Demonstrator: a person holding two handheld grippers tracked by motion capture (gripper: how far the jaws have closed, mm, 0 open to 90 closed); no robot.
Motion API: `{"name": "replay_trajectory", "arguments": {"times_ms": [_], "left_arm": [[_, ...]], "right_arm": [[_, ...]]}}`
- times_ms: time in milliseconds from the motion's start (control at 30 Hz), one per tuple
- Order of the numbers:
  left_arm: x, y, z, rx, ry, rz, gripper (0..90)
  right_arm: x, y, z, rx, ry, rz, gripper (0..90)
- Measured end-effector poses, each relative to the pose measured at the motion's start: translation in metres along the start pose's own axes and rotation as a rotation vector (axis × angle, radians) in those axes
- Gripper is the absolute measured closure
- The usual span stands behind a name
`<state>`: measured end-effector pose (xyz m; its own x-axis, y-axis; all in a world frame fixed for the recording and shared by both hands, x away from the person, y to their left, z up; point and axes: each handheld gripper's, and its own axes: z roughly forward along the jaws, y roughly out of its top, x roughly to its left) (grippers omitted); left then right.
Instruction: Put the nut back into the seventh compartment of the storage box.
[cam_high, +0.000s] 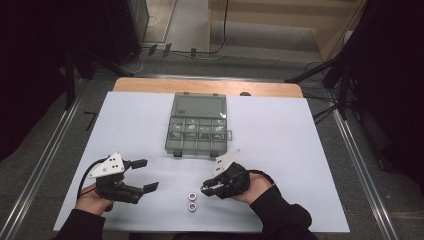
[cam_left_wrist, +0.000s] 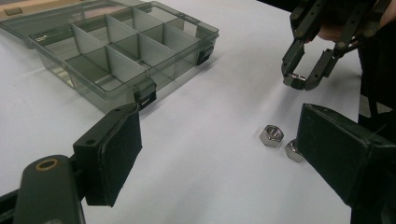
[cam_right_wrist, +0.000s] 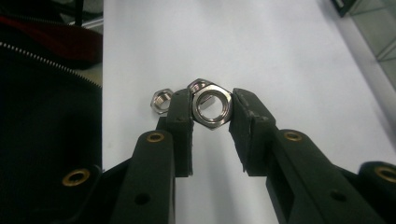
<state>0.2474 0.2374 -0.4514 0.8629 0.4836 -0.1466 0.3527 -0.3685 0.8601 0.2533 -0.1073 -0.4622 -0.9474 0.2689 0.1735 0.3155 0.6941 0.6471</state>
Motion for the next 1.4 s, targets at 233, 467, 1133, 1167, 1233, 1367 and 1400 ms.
{"name": "replay_trajectory", "arguments": {"times_ms": [233, 467, 1133, 1167, 1233, 1367, 1400], "left_arm": [[0.0, 0.0, 0.0, -0.001, 0.0, -0.001, 14.7], [0.0, 0.0, 0.0, 0.003, 0.001, 0.0, 14.7], [0.0, 0.0, 0.0, 0.007, 0.003, 0.0, 14.7], [0.0, 0.0, 0.0, 0.007, 0.002, -0.001, 14.7], [0.001, 0.0, 0.001, 0.006, 0.0, 0.003, 14.7], [0.0, 0.0, 0.001, 0.007, -0.001, 0.002, 14.7], [0.0, 0.0, 0.001, 0.007, 0.0, 0.003, 14.7]], "right_arm": [[-0.008, 0.002, -0.006, -0.037, -0.032, 0.044, 71.5], [-0.022, 0.004, -0.012, -0.061, -0.074, 0.075, 71.5], [-0.058, 0.02, -0.02, -0.124, -0.15, 0.141, 71.5], [-0.06, 0.021, -0.02, -0.118, -0.152, 0.145, 71.5], [-0.065, 0.023, -0.018, -0.121, -0.161, 0.154, 71.5], [-0.071, 0.025, -0.017, -0.119, -0.192, 0.164, 71.5], [-0.072, 0.025, -0.016, -0.118, -0.198, 0.174, 71.5]]}}
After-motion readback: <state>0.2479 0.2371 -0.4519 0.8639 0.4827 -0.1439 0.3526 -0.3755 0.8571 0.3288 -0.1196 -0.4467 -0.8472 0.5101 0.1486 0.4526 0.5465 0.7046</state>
